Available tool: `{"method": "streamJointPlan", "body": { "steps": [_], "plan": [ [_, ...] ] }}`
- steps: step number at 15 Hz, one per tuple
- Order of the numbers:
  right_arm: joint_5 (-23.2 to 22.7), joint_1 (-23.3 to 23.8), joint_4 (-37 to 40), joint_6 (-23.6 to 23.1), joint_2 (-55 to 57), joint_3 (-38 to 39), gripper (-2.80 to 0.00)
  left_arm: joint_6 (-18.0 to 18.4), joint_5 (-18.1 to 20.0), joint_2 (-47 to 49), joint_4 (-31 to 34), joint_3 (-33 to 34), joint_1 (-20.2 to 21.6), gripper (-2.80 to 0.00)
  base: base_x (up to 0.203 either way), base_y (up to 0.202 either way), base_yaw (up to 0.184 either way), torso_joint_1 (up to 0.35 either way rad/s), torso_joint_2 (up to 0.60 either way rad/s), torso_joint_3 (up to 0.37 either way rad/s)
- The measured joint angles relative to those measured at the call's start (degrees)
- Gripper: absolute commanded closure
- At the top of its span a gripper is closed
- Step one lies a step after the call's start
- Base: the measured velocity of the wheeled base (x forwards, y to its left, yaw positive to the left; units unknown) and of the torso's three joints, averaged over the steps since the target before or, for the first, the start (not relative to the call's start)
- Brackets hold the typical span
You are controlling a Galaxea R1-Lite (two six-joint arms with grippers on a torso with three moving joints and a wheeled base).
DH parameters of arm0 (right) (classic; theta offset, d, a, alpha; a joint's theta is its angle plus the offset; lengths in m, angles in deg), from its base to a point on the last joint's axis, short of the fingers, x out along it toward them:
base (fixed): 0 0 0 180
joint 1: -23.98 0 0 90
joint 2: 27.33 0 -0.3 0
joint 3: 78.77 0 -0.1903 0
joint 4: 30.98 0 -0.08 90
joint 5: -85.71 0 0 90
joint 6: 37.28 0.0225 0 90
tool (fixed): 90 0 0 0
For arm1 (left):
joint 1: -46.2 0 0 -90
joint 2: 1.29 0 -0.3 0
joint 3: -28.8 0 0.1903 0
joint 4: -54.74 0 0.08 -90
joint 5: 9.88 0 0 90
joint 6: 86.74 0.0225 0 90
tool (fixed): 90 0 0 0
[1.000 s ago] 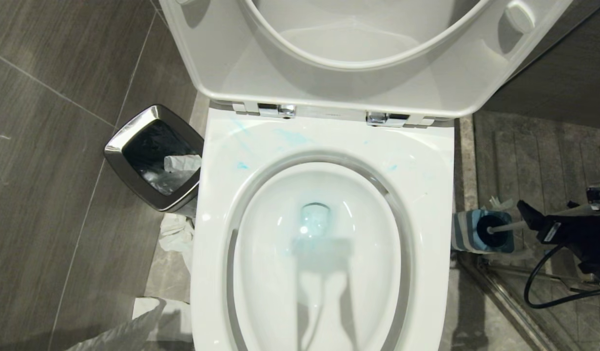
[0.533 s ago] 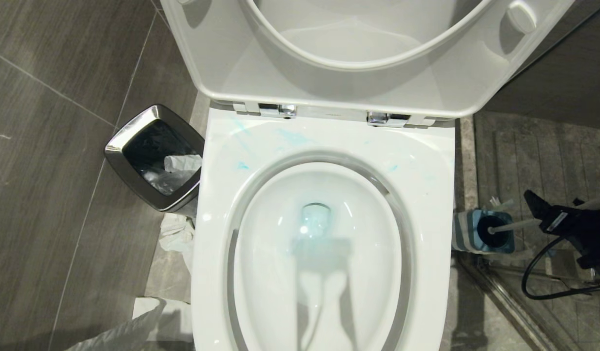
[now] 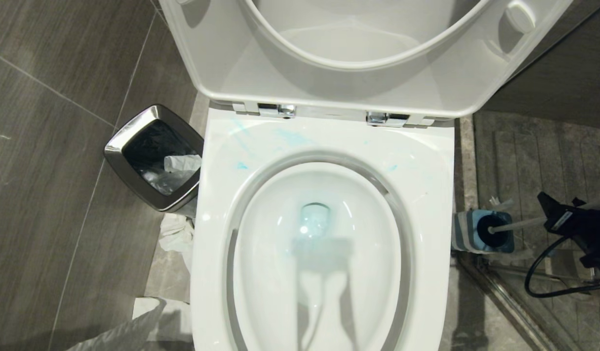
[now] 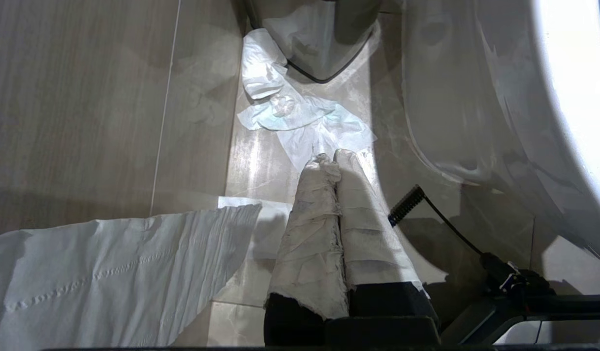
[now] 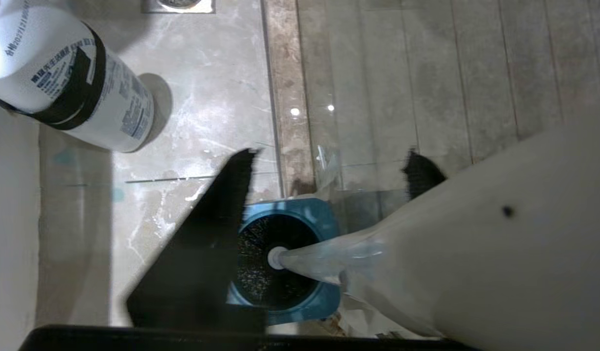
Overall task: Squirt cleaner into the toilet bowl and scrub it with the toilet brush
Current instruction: Scrub the toilet bowl
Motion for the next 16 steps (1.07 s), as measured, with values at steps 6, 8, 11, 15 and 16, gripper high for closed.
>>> {"method": "streamJointPlan", "body": {
  "steps": [6, 8, 11, 15, 16],
  "plan": [
    [-0.43, -0.12, -0.11, -1.08, 0.14, 0.37, 0.0, 0.0, 0.0, 0.0, -0.09, 0.0, 0.0, 0.0, 0.0, 0.0, 0.0, 0.0, 0.0, 0.0],
    [-0.4, -0.67, -0.11, -3.5, 0.14, 0.52, 0.0, 0.02, 0.0, 0.0, -0.09, 0.0, 0.0, 0.0, 0.0, 0.0, 0.0, 0.0, 0.0, 0.0],
    [-0.32, -3.17, -0.07, -5.83, -0.21, 0.8, 0.0, 0.02, 0.0, 0.0, -0.04, 0.0, 0.0, 0.0, 0.0, 0.0, 0.0, 0.0, 0.0, 0.0],
    [-0.27, -8.77, 0.04, -8.87, -1.87, 3.02, 0.0, 0.04, 0.0, 0.0, -0.04, 0.0, 0.0, 0.0, 0.0, 0.0, 0.0, 0.0, 0.0, 0.0],
    [-0.33, -9.34, 0.06, -8.98, -2.38, 3.12, 0.0, 0.01, 0.0, 0.0, -0.04, 0.0, 0.0, 0.0, 0.0, 0.0, 0.0, 0.0, 0.0, 0.0]
  ]
}}
